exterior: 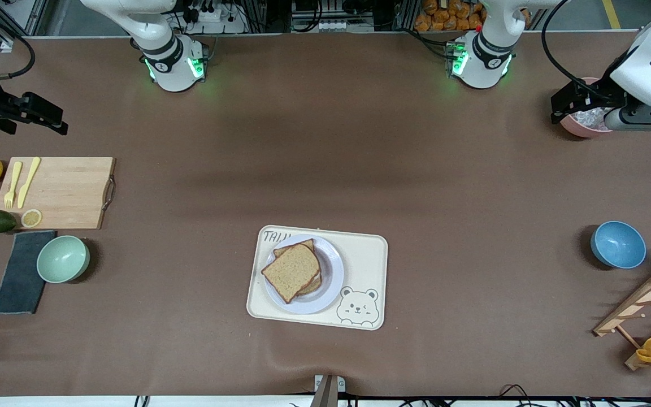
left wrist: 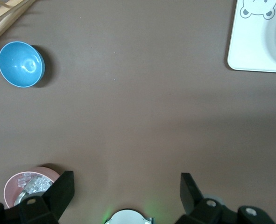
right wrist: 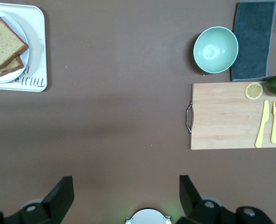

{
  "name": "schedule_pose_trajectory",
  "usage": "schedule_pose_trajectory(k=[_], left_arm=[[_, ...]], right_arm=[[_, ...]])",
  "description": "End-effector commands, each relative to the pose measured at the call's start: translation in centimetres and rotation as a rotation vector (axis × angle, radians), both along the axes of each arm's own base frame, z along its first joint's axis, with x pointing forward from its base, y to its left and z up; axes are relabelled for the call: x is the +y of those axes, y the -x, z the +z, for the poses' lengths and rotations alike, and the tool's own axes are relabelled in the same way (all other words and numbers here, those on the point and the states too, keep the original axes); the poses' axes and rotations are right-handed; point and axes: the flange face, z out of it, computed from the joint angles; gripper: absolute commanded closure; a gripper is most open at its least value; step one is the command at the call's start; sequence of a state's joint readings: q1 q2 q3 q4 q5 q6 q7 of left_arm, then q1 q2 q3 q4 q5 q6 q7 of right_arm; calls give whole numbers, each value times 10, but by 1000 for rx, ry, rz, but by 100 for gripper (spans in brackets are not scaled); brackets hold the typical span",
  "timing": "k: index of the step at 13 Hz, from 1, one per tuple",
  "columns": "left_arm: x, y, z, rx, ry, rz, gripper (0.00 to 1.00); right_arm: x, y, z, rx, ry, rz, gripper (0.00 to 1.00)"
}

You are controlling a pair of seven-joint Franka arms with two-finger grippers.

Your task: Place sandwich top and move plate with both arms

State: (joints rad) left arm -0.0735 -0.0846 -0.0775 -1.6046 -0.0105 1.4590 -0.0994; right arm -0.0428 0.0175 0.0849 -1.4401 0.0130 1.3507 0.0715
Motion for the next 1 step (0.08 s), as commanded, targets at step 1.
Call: schedule_pose_trajectory(k=[1], left_arm=[[-2, 4, 7, 7, 28, 17, 0]], right_arm=[[2, 5, 1, -4, 7, 4, 0]])
